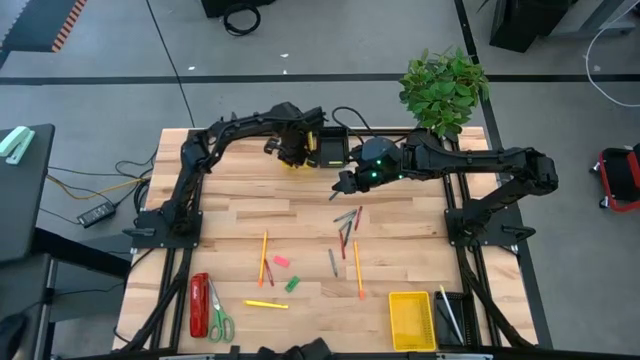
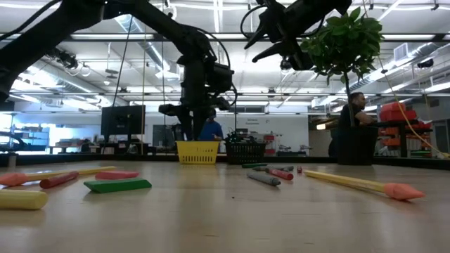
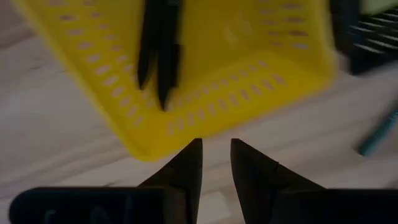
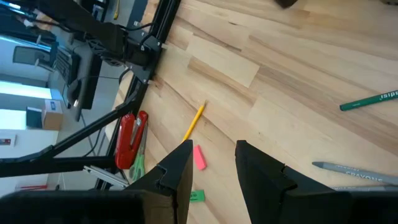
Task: Sort crayons/erasers/pens/pencils in bins
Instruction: Adjust the top yellow bin
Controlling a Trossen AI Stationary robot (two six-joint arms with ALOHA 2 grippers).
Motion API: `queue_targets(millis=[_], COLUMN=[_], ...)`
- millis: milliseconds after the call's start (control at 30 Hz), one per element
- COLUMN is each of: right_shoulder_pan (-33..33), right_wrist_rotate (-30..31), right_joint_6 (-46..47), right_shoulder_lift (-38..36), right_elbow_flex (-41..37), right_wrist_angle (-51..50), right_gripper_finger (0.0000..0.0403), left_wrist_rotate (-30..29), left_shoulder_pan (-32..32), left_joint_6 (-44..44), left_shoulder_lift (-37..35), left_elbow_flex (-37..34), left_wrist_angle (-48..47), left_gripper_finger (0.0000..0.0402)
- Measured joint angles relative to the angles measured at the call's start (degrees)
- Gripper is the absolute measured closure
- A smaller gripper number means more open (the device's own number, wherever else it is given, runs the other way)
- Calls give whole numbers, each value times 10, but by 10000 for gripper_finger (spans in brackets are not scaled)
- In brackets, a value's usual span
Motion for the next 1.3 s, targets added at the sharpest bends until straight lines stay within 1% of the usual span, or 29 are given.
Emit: queue_targets(millis=[167,367,733,933,1000,1167,1200,1300], right_shoulder_pan=[0,0,0,0,0,0,0,0], right_wrist_rotate=[0,0,0,0,0,-7,-9,-22], right_joint_6=[-6,-12,-35,-45,-45,-44,-43,-42], right_shoulder_lift=[0,0,0,0,0,0,0,0], right_elbow_flex=[0,0,0,0,0,0,0,0], right_wrist_angle=[0,0,0,0,0,0,0,0], right_gripper_finger=[276,276,276,276,276,276,276,276], left_wrist_rotate=[-6,-6,0,0,-18,-128,-133,-108], left_shoulder_pan=[17,20,-4,-12,-4,30,37,59], left_joint_6=[8,14,14,25,44,88,89,75], left_shoulder_lift=[13,16,10,9,9,9,8,14], left_elbow_flex=[0,0,40,44,59,105,105,105], left_wrist_angle=[-17,-23,-36,-27,-27,10,23,20], left_gripper_finger=[308,308,312,311,313,319,319,320])
